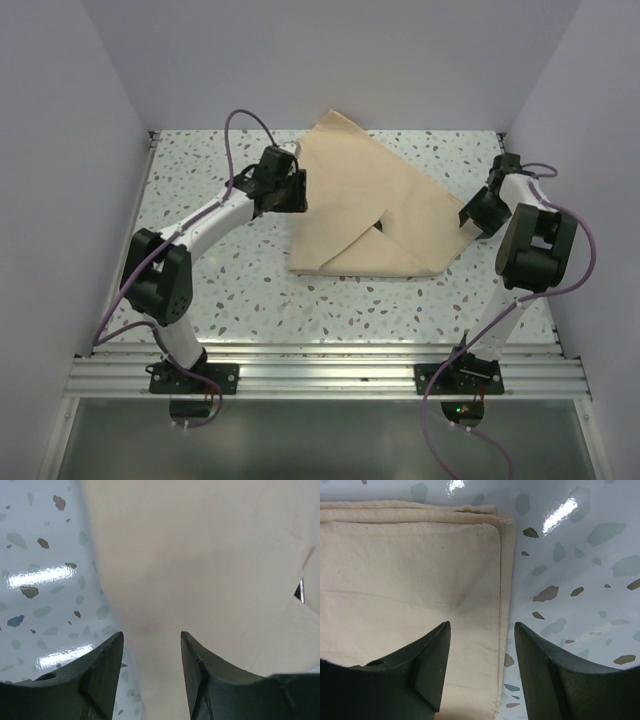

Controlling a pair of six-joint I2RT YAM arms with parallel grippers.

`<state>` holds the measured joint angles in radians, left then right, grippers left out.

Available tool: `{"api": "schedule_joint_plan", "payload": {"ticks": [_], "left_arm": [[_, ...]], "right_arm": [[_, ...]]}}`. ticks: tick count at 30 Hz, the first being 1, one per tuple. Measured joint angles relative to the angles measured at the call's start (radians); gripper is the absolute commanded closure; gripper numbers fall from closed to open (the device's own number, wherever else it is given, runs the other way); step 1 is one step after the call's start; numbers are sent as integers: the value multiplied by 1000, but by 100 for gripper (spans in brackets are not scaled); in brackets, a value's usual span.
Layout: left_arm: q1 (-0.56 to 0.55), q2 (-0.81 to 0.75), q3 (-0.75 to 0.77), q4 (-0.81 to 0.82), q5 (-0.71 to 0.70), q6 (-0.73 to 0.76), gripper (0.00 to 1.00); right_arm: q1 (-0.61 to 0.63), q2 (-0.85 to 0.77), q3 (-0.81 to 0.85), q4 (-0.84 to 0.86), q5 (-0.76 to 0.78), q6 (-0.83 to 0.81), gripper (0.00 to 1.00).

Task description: Prepare the surgical pack

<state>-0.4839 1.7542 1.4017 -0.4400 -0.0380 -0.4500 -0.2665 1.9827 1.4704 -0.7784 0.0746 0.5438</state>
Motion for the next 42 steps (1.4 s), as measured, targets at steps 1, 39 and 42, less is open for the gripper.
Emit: {"api": "schedule_joint_plan", "payload": {"ticks": [1, 39, 42], "left_arm": [[-7, 0, -11, -8, 0, 7, 47], [-17, 120, -124, 16, 50, 44, 98], [-17, 121, -124, 16, 50, 44, 100]], "right_arm": [[1, -1, 0, 3, -8, -2, 42], [5, 43, -10, -5, 29, -31, 71], [6, 50, -2, -2, 12, -35, 87]]}}
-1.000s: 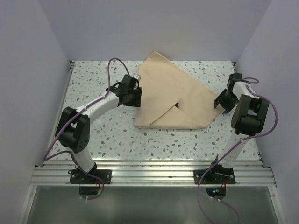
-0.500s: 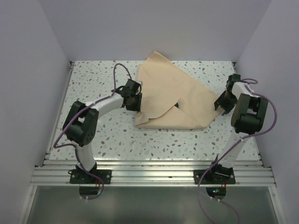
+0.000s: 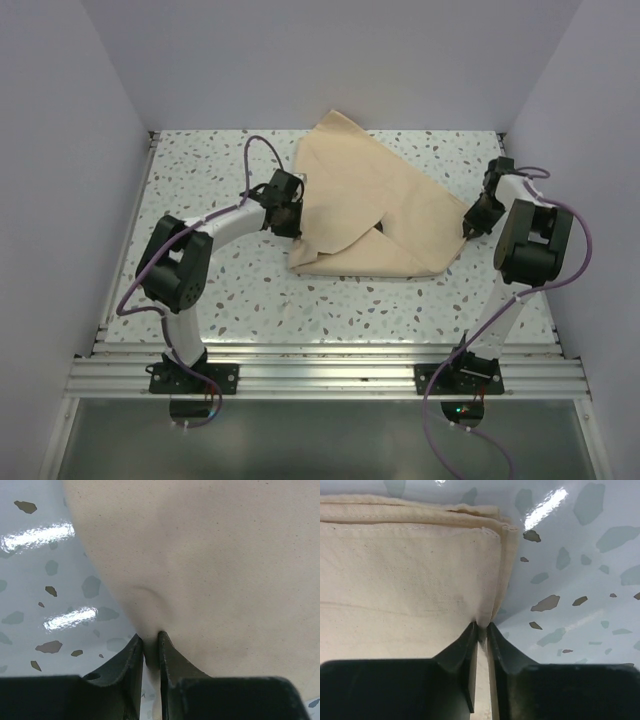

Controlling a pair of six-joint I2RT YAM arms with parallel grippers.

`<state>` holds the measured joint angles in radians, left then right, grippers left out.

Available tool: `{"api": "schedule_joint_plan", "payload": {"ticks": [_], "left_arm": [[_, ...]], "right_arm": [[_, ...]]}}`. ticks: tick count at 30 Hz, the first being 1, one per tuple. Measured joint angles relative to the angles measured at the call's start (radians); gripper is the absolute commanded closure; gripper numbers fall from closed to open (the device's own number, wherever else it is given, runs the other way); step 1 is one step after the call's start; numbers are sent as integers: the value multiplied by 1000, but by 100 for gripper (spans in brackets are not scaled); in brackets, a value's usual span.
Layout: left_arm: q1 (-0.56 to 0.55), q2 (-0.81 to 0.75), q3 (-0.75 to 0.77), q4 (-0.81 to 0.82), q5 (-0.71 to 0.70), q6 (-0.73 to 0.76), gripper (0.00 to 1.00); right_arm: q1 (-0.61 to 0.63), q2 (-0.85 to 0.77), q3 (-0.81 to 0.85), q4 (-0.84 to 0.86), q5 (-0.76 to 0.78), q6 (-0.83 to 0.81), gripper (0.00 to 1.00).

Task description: Prepare the surgical pack

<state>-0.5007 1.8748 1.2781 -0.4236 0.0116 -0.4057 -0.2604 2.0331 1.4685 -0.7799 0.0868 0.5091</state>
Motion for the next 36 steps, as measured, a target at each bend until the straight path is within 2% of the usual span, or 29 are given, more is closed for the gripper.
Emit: {"api": "schedule_joint_plan", "payload": {"ticks": [1, 3, 4, 7, 9, 28, 31, 34, 35, 36], "left_arm": [[0, 0, 0, 0, 0, 0, 100], [0, 0, 0, 0, 0, 0, 100], [0, 0, 0, 0, -1, -1, 100], [0, 0, 0, 0, -2, -2, 100], [0, 0, 1, -1, -2, -2, 100], [-5, 19, 39, -42, -22, 1, 100], [-5, 27, 51, -50, -22, 2, 100], [-5, 31, 56, -53, -22, 2, 100], [-5, 31, 58, -55, -22, 2, 100], [-5, 32, 60, -56, -22, 3, 100]], "right_arm": [[0, 4, 6, -2, -3, -1, 90], [2, 8, 13, -6, -5, -5, 87], [3, 8, 13, -6, -4, -6, 72], [3, 8, 13, -5, 6, -12, 35], [2, 8, 15, -3, 24, -18, 35], [-56, 119, 180, 48, 43, -40, 59], [-56, 118, 173, 60, 33, -42, 68], [-56, 114, 162, 76, 21, -44, 90], [-56, 113, 161, 82, 14, -46, 100], [-56, 113, 160, 85, 8, -50, 100]]}}
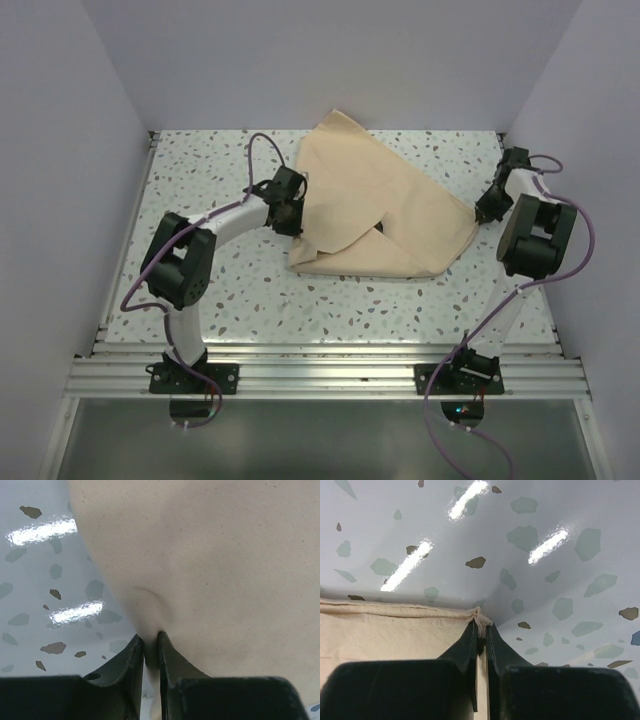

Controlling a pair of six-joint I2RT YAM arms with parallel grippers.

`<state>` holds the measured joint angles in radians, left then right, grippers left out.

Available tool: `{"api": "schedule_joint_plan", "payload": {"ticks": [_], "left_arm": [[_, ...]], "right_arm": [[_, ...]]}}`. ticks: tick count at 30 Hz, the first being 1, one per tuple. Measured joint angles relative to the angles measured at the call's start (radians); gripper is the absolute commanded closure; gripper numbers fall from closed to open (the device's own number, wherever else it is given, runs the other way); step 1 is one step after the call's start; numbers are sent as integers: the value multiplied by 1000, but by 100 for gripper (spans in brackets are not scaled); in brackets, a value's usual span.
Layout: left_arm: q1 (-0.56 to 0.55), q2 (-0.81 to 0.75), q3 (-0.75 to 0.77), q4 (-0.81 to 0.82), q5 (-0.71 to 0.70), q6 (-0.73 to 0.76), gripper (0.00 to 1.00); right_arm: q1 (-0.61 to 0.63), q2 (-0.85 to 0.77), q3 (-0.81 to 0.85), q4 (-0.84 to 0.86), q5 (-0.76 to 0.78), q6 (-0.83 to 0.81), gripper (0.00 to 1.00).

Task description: Prepare the surgical pack

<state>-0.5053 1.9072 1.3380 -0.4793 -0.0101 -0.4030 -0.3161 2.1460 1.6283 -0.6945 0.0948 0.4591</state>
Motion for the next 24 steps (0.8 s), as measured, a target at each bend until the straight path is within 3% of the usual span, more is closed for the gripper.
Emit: {"api": "schedule_joint_plan", "payload": {"ticks": [12, 18, 24], "left_arm": [[0, 1, 1, 0, -2, 3, 100], [0, 1, 1, 0, -3, 3, 100], [0, 1, 1, 0, -4, 3, 100]], "right_arm": [[56, -137, -43, 37, -151, 10, 100], [252, -284, -31, 42, -239, 74, 100], [489, -307, 93, 32, -283, 146, 100]]}}
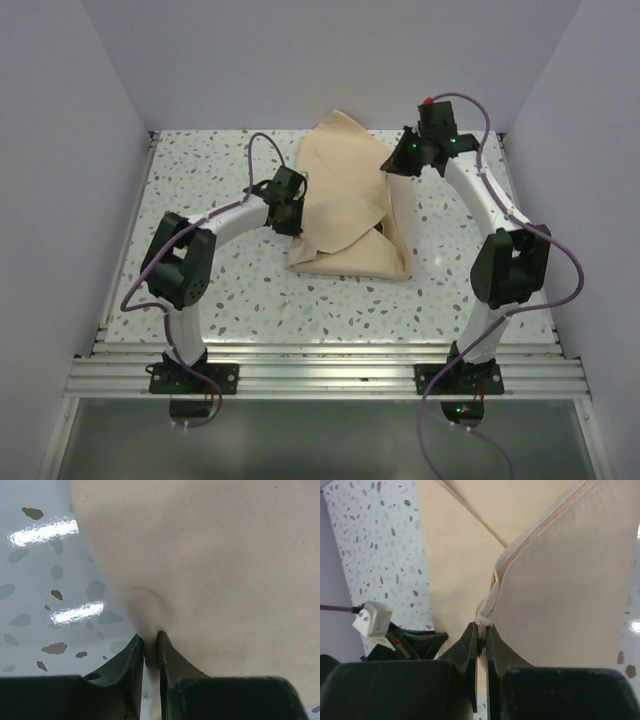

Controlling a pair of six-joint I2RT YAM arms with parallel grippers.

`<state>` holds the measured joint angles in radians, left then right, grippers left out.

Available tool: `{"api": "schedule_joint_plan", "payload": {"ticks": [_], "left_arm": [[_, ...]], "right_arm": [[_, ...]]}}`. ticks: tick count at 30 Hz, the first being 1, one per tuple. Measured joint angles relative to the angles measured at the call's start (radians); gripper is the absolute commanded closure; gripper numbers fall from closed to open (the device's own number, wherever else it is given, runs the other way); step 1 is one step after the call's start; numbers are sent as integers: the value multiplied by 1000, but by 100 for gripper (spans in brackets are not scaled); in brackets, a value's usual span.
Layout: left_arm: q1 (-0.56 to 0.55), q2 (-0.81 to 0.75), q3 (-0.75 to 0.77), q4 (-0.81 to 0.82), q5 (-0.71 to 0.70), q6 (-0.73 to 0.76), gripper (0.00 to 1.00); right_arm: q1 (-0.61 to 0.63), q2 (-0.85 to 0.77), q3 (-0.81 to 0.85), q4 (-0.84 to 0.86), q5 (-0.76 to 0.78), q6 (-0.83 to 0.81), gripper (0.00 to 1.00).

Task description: Prepare the surgical pack

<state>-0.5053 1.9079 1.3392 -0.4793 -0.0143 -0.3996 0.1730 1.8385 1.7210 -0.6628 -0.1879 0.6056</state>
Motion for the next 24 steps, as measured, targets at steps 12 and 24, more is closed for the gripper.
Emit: {"api": "schedule_joint_plan", "payload": {"ticks": [12, 24], "left_arm": [[0, 0, 0, 1, -2, 0, 100], [-15, 0, 0, 2, -29, -1, 100]], "right_arm": [[162, 55, 121, 1, -21, 100, 100], [291, 230, 154, 70, -29, 164, 100]]}}
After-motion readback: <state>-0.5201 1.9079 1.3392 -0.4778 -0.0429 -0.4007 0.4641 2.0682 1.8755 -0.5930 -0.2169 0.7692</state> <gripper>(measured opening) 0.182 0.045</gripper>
